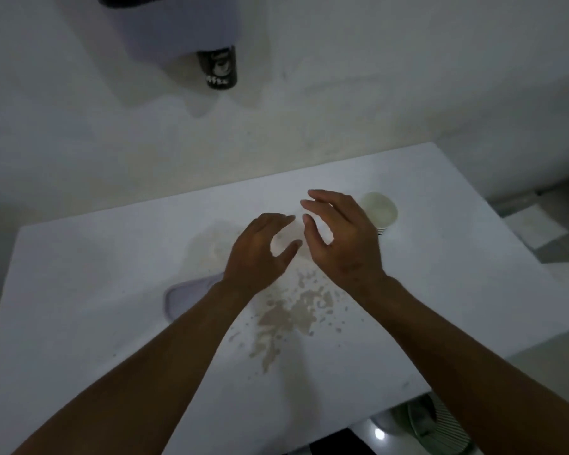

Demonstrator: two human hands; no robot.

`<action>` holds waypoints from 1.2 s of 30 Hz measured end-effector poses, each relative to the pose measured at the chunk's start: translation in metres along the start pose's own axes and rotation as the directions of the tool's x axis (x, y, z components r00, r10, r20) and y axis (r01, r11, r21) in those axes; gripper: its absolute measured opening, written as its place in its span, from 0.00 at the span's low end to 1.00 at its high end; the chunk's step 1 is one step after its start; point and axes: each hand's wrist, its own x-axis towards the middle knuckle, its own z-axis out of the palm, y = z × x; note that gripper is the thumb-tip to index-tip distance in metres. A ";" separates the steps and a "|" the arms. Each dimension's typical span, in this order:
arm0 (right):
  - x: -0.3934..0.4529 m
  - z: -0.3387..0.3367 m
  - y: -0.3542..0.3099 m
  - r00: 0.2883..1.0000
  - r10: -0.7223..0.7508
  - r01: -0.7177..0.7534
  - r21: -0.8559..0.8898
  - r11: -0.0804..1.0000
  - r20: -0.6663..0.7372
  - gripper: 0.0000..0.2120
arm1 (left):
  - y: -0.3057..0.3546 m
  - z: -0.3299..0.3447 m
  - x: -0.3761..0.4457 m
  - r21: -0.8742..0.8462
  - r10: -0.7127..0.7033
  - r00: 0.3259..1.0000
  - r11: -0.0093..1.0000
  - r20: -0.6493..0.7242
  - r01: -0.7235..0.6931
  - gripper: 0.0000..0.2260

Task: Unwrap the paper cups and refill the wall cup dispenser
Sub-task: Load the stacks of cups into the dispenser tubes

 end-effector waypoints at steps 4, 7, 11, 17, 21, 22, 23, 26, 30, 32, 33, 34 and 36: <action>0.007 -0.033 0.027 0.995 0.025 -0.031 -0.060 0.998 -0.095 0.17 | 0.045 0.024 0.019 -0.042 0.005 0.998 0.999 0.070 -0.002 0.29; -0.001 -0.044 0.050 0.979 0.196 -0.194 -0.043 0.980 0.062 0.32 | 0.062 0.043 0.026 -0.093 -0.030 0.981 0.995 0.189 0.048 0.37; -0.019 -0.038 0.087 0.889 0.368 -0.410 0.114 0.905 0.273 0.44 | 0.078 0.062 0.034 -0.248 -0.081 0.969 0.959 0.233 0.139 0.28; -0.028 -0.031 0.113 0.780 0.454 -0.601 0.315 0.734 0.430 0.53 | 0.082 0.086 0.044 -0.332 -0.150 0.955 0.914 0.258 0.234 0.28; -0.033 -0.031 0.128 0.696 0.472 -0.703 0.379 0.602 0.541 0.44 | 0.073 0.111 0.044 -0.308 -0.246 0.930 0.894 0.274 0.327 0.31; -0.033 -0.031 0.130 0.685 0.469 -0.711 0.371 0.598 0.557 0.38 | 0.068 0.116 0.043 -0.308 -0.274 0.921 0.883 0.278 0.355 0.32; -0.034 -0.031 0.130 0.684 0.469 -0.712 0.371 0.596 0.559 0.34 | 0.066 0.118 0.041 -0.311 -0.294 0.913 0.872 0.282 0.377 0.34; -0.026 -0.029 0.137 0.673 0.464 -0.721 0.370 0.586 0.576 0.33 | 0.061 0.120 0.044 -0.306 -0.329 0.899 0.858 0.290 0.412 0.36; -0.007 -0.012 0.132 0.684 0.399 -0.702 0.400 0.590 0.611 0.37 | 0.051 0.102 0.050 -0.295 -0.348 0.903 0.861 0.253 0.414 0.35; 0.003 0.001 0.123 0.691 0.373 -0.695 0.429 0.577 0.619 0.38 | 0.042 0.086 0.052 -0.280 -0.377 0.897 0.857 0.230 0.432 0.34; 0.009 0.011 0.116 0.700 0.358 -0.687 0.445 0.575 0.618 0.38 | 0.034 0.075 0.052 -0.265 -0.396 0.893 0.856 0.215 0.443 0.34; 0.015 0.018 0.110 0.711 0.349 -0.677 0.458 0.577 0.611 0.39 | 0.027 0.066 0.053 -0.252 -0.411 0.890 0.856 0.197 0.451 0.34; 0.027 0.035 0.094 0.740 0.322 -0.645 0.488 0.588 0.591 0.39 | 0.010 0.044 0.051 -0.220 -0.439 0.886 0.859 0.146 0.462 0.35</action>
